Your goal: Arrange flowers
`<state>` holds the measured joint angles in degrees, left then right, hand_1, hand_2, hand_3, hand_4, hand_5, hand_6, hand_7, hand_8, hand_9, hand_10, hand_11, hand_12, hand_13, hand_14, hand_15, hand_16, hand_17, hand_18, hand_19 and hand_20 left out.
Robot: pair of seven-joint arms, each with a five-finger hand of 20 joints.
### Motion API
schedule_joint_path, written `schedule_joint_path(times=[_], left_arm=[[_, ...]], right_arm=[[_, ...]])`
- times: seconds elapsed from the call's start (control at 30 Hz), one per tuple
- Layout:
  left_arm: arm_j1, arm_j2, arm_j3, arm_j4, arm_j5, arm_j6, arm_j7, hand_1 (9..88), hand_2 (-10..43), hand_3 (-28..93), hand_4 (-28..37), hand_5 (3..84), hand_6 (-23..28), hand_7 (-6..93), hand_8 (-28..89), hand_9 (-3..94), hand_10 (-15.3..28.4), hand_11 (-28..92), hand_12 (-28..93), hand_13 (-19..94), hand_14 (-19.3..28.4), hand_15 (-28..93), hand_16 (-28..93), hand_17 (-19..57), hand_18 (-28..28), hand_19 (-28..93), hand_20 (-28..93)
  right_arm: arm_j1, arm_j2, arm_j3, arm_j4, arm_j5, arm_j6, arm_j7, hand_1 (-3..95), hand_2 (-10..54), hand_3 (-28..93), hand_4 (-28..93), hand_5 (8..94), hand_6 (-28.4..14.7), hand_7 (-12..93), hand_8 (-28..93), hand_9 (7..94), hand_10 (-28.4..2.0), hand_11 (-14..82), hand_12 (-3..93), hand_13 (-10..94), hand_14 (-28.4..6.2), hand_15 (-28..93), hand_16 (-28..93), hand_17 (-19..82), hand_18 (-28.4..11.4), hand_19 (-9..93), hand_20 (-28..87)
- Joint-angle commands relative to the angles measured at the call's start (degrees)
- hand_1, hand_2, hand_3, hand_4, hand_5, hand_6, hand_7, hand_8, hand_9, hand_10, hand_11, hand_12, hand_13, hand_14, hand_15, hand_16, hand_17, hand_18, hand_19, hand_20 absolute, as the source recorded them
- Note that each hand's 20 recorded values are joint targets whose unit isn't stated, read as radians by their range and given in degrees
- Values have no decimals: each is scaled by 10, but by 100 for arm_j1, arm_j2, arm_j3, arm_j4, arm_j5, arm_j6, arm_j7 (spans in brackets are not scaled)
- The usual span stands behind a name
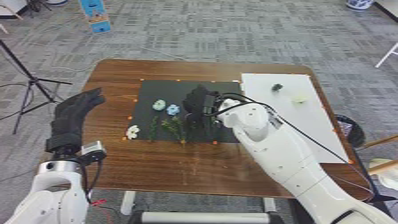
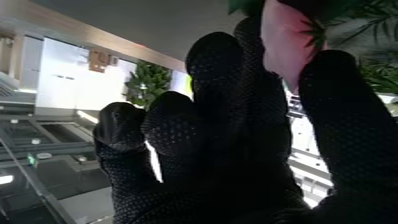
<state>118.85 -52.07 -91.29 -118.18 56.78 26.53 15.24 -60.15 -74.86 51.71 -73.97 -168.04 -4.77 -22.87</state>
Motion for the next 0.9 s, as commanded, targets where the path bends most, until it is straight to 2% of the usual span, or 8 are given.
schedule_joint_path(times=[0.03, 0.13, 0.33, 0.73, 0.9], left_arm=[[67, -66, -12, -68, 42, 21, -4, 258, 183, 705, -283, 498, 36, 160, -91, 515, 131, 197, 102, 366, 127, 111, -18, 71, 84, 64, 156], [59, -69, -3, -63, 35, 47, -9, 257, 181, 707, -283, 498, 36, 160, -91, 515, 131, 196, 102, 365, 127, 110, -18, 71, 83, 62, 156], [41, -77, 21, -53, 36, 15, 26, 258, 177, 707, -283, 498, 36, 159, -91, 514, 131, 197, 101, 363, 126, 110, -18, 70, 80, 58, 156], [94, -92, -10, -77, 36, 39, 44, 258, 175, 708, -283, 497, 36, 161, -91, 514, 132, 199, 101, 362, 125, 109, -18, 70, 79, 57, 158], [103, -102, -7, -81, 32, 65, 52, 252, 165, 708, -283, 497, 37, 159, -92, 513, 133, 198, 101, 361, 126, 109, -18, 69, 78, 56, 158]], right_arm=[[203, 182, -166, -94, -322, 23, 323, 313, 5, 634, -187, 730, 34, 295, -114, 801, -122, 455, 358, 713, -132, 738, 452, 342, -254, 838, 673], [286, 188, -256, -82, -166, 202, 562, 310, 4, 634, -185, 730, 32, 292, -112, 800, -122, 456, 358, 713, -133, 740, 451, 342, -255, 838, 673], [360, 189, -351, -71, -34, 423, 806, 310, 5, 630, -183, 738, 28, 286, -109, 807, -124, 460, 356, 714, -136, 744, 449, 343, -257, 841, 674], [485, 328, -519, -155, 301, 423, 929, 293, -6, 630, -176, 741, 26, 282, -104, 808, -127, 458, 359, 716, -139, 745, 451, 342, -262, 844, 675], [752, 646, -681, -533, 991, 337, 1232, 257, -11, 632, -169, 741, 21, 278, -101, 802, -132, 454, 359, 712, -142, 742, 451, 338, -265, 840, 676]])
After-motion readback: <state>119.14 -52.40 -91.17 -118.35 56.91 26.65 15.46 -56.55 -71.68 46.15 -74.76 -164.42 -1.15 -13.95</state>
